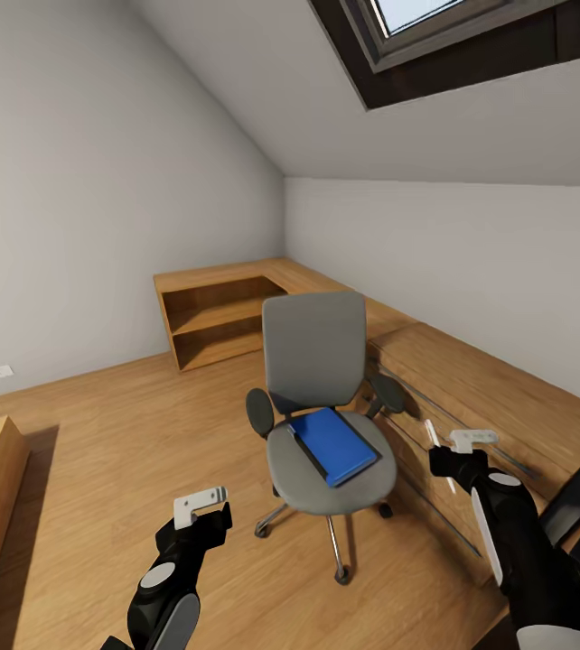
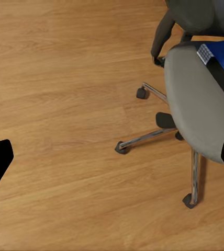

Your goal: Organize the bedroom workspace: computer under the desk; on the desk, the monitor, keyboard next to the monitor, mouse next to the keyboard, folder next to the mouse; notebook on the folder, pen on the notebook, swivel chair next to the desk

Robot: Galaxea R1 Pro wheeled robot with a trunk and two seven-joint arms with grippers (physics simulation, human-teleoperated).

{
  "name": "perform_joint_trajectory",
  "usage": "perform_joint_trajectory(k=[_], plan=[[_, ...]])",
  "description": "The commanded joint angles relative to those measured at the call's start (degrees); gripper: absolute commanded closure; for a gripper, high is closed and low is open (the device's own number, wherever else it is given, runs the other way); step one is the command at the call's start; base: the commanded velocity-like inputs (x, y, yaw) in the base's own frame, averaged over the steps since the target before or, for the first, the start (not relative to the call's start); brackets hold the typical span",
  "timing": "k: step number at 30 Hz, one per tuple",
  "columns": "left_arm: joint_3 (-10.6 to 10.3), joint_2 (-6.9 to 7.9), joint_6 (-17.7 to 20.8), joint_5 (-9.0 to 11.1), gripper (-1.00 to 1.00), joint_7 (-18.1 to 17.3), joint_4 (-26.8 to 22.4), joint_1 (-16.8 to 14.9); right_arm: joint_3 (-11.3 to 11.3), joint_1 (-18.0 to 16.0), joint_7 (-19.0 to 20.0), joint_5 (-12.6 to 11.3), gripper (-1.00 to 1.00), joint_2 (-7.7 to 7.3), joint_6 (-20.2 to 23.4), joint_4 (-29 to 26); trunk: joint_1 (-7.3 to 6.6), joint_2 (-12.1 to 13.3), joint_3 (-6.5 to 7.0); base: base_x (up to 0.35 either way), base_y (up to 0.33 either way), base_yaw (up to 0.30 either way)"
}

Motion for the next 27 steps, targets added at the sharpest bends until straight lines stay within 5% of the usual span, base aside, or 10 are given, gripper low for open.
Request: perform_joint_trajectory(k=[1, 4, 10, 12, 13, 27], plan=[[-0.1, 0.01, 0.1, 0.4, -1.00, 0.5, -0.1, -0.1, -0.2, 0.0, 0.5, 0.3, 1.00, 0.02, 0.3, -0.3, -0.23, 0.4, 0.12, 0.000, 0.000, 0.000], [-0.1, 0.01, 0.2, 0.4, -1.00, 0.5, 0.0, -0.1, -0.8, 0.0, 0.5, -2.7, 1.00, -0.05, 0.2, -1.1, -0.88, 1.6, 0.66, 0.000, 0.000, 0.000], [-0.2, -0.04, 0.2, 0.5, -1.00, 0.5, -0.1, -0.1, -1.2, 0.0, 0.5, -4.7, 1.00, -0.11, 0.5, -1.4, -2.20, 4.0, 1.74, 0.000, 0.000, 0.000], [-0.2, -0.05, 0.2, 0.5, -1.00, 0.5, -0.1, -0.1, -1.6, 0.0, 0.5, -4.7, 1.00, -0.09, 0.5, -1.7, -2.64, 4.8, 2.10, -0.016, -0.013, 0.000], [-0.2, -0.06, 0.2, 0.5, -1.00, 0.5, 0.0, -0.1, -3.6, 0.0, 0.4, -4.8, 1.00, 0.06, 0.5, -2.3, -2.86, 5.2, 2.28, -0.233, -0.188, -0.129], [-0.2, -0.06, 0.2, 0.5, -1.00, 0.5, 0.0, -0.1, -4.8, 0.0, 0.3, -4.8, 1.00, 0.07, 0.5, -2.5, -5.94, 10.8, 4.79, -0.139, -0.112, -0.042]])
